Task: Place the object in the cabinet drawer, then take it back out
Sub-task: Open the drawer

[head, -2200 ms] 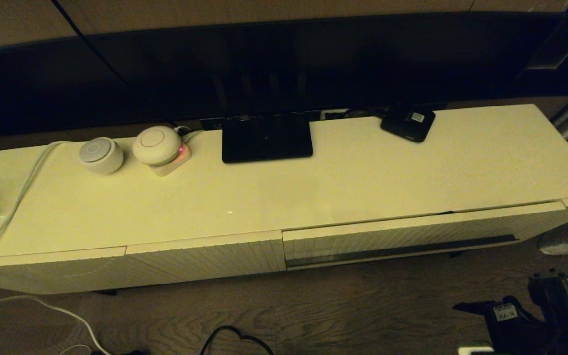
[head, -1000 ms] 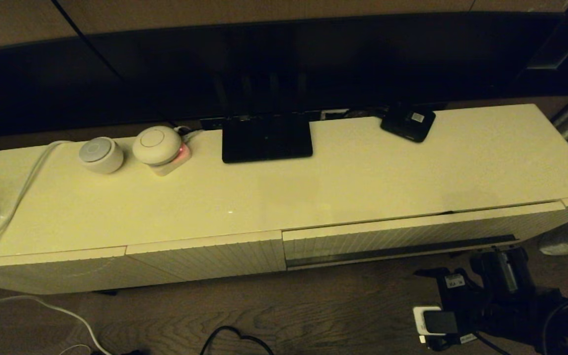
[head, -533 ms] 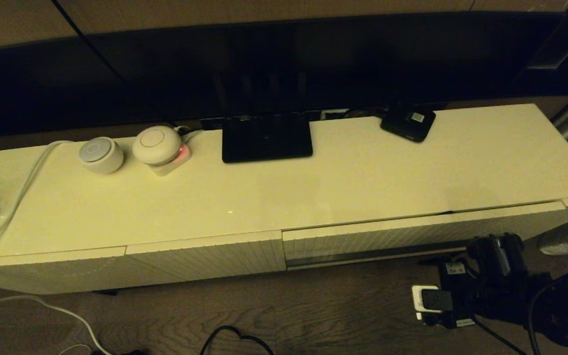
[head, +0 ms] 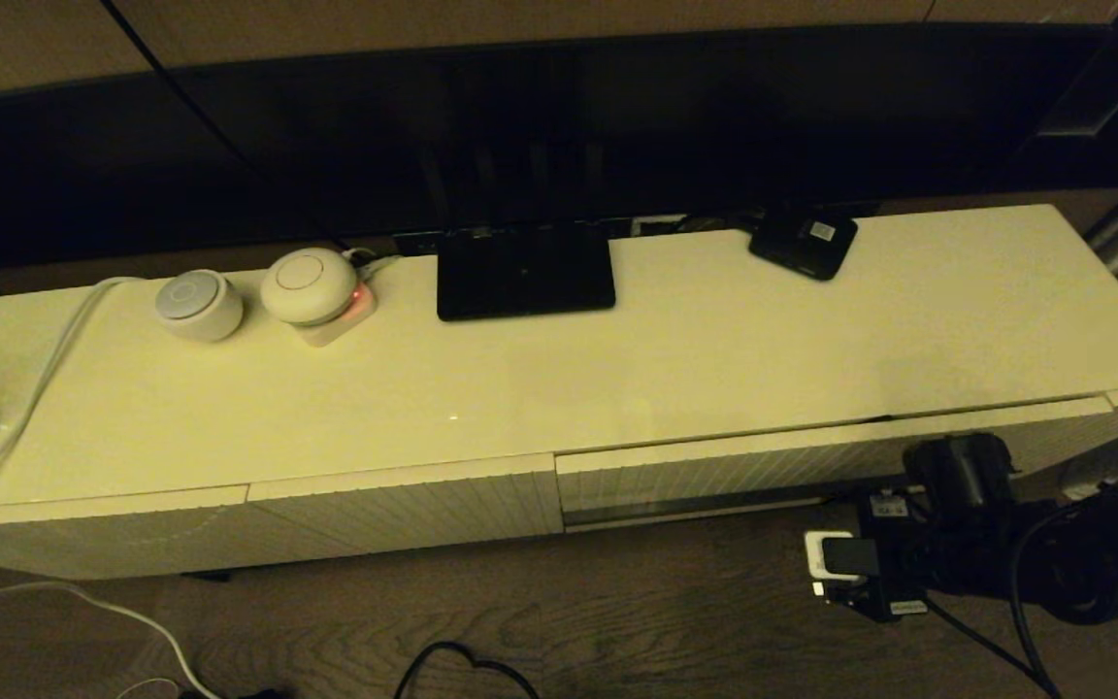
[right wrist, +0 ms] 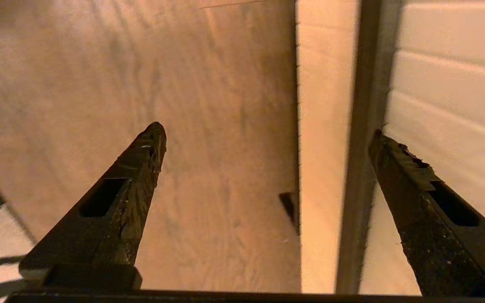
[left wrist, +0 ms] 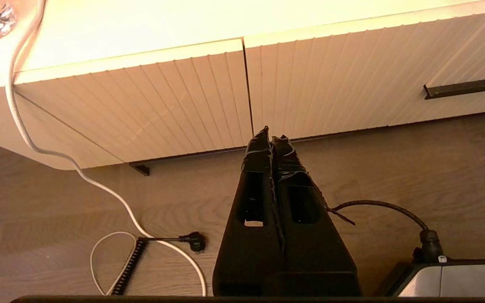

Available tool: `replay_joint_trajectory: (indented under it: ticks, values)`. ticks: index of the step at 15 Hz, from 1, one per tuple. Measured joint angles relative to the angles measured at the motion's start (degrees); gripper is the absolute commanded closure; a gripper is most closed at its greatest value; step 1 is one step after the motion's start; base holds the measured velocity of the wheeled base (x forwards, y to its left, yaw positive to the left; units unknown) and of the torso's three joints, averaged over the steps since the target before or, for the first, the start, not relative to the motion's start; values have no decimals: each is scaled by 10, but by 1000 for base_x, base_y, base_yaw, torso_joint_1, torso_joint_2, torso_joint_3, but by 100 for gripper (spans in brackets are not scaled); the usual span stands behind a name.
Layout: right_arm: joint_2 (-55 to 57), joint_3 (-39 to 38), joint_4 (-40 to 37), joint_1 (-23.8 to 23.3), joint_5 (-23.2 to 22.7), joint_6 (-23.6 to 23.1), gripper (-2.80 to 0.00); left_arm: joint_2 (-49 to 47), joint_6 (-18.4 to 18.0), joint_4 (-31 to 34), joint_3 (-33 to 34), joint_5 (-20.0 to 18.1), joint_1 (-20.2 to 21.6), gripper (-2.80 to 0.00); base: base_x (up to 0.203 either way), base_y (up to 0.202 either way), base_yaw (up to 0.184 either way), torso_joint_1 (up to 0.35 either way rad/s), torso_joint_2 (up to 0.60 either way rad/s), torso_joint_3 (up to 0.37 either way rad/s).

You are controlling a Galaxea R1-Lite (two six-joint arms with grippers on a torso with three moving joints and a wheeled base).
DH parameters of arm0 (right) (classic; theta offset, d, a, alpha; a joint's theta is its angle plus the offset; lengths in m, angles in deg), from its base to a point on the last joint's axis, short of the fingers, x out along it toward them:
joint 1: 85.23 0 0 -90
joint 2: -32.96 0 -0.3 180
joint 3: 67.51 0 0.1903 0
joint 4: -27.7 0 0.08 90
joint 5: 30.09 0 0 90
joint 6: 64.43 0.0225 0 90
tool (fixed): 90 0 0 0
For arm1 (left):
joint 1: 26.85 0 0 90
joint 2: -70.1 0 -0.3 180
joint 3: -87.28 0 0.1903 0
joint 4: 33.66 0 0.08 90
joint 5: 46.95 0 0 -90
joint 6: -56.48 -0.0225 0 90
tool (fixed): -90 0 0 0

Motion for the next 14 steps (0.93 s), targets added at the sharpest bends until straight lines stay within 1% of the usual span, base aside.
replay_joint_trajectory:
  ticks: [14]
  values:
    - [74,113,-10,-6,-7,1,-280,0,0,0,0,0,0,0,0,0,0,0,0,0]
